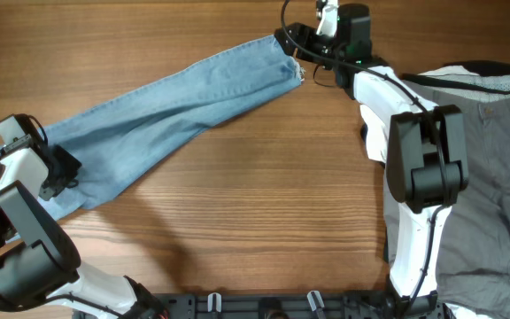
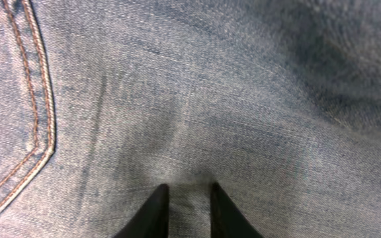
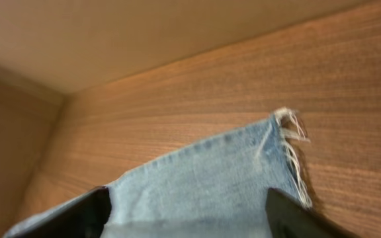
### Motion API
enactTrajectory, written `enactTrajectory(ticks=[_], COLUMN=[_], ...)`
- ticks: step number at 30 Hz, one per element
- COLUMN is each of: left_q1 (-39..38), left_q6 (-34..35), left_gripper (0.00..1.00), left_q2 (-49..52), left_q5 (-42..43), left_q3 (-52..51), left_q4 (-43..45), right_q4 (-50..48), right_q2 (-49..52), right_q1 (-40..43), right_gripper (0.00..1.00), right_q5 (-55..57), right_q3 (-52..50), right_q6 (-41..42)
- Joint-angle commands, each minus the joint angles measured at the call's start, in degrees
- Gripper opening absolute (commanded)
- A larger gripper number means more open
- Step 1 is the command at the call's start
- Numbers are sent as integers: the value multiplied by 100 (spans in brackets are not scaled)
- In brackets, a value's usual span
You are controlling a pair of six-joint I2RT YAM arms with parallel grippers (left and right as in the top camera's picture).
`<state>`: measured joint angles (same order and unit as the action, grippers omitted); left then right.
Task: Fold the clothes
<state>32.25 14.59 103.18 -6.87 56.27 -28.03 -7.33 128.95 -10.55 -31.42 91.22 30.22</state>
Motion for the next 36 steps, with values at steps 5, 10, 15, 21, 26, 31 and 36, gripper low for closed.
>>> enactTrajectory(ticks=[5, 10, 15, 21, 26, 31, 36], left_q1=[26, 26, 26, 26, 26, 26, 26], left_q6=[-90, -90, -90, -87, -87, -87, -90], left_gripper=[27, 21, 21, 22, 23, 24, 24], left_q2=[420, 420, 420, 420, 420, 420, 420], left_q5=[-61, -61, -59, 11, 46, 46, 50], left_q3=[-358, -358, -358, -358, -358, -358, -358], left_q4=[-278, -278, -280, -262, -262, -262, -367], right_q4=[1928, 2653, 2669, 2433, 1840, 603, -2964], right_q2=[-133, -133, -122, 269, 697, 855, 876], right_q1=[278, 269, 70, -442, -651, -861, -848], right_gripper=[69, 7, 4, 4, 4, 4, 11], right_q5=[632, 323, -208, 518, 590, 669, 1158], right_q3=[59, 59, 48, -7, -7, -7, -4], right_q6=[-780, -1300, -1357, -1032, -39, 444, 973])
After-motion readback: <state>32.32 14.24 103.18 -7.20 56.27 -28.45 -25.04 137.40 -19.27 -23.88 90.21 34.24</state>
